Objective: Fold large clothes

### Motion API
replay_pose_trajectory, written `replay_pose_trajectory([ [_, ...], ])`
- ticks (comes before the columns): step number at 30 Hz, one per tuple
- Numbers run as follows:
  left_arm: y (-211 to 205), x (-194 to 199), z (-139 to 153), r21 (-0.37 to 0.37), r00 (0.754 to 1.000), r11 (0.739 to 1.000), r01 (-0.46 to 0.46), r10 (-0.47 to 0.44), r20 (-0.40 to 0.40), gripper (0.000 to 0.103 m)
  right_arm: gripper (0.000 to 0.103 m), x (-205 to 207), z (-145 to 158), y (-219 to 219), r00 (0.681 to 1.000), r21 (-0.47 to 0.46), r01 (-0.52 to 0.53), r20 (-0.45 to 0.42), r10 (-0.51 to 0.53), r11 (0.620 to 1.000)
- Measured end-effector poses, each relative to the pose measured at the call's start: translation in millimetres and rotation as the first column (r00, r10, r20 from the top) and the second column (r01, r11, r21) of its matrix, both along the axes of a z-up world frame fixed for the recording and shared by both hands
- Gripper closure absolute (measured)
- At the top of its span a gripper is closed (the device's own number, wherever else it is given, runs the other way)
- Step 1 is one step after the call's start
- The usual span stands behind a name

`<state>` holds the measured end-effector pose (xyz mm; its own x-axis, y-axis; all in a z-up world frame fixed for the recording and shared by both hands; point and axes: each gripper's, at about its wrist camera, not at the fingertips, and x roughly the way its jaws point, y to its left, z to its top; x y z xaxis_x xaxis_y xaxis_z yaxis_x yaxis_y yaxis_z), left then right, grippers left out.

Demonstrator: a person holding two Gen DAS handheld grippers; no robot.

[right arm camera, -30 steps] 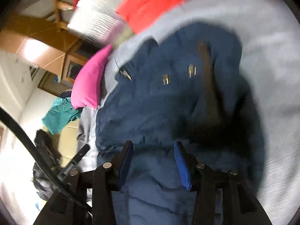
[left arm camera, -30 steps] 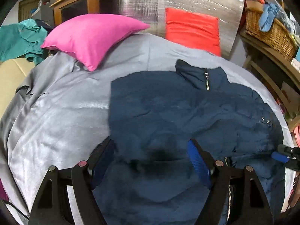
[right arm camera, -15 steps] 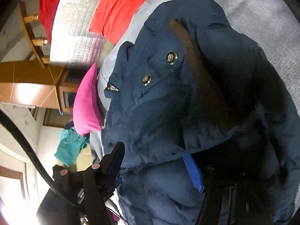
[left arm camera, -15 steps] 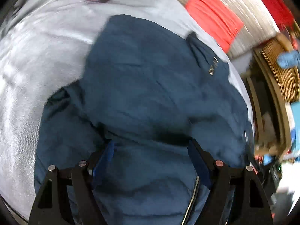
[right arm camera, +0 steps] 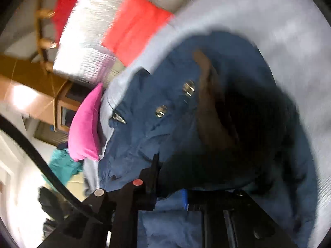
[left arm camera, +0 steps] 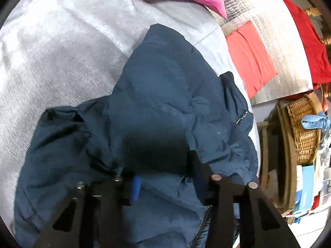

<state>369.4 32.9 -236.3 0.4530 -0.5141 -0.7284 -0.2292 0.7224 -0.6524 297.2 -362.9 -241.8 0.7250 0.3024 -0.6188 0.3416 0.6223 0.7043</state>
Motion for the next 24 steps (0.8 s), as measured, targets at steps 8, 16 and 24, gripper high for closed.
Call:
replay_pose_trajectory([
  [8,-16.1,2.8,4.5,0.142,0.997,0.987,0.073,-0.073,-0.004,0.058,0.083,12.2,-12.2,0.9,0.993,-0.040,-0.055,-0.108,0.050,0.998],
  [16,3.9,-32.6,34.8,0.256,0.994,0.961,0.103,-0.106,0.000,0.053,0.078,-15.2,8.1,-11.3,0.972,0.029,-0.202,-0.114,0.204,0.979],
  [24,-19.1,-43.9,72.5,0.437,0.963,0.896,0.080,-0.182,0.197,0.053,0.078,-29.4,47.4,2.2,0.975,-0.078,-0.210,0.054,0.214,0.975],
])
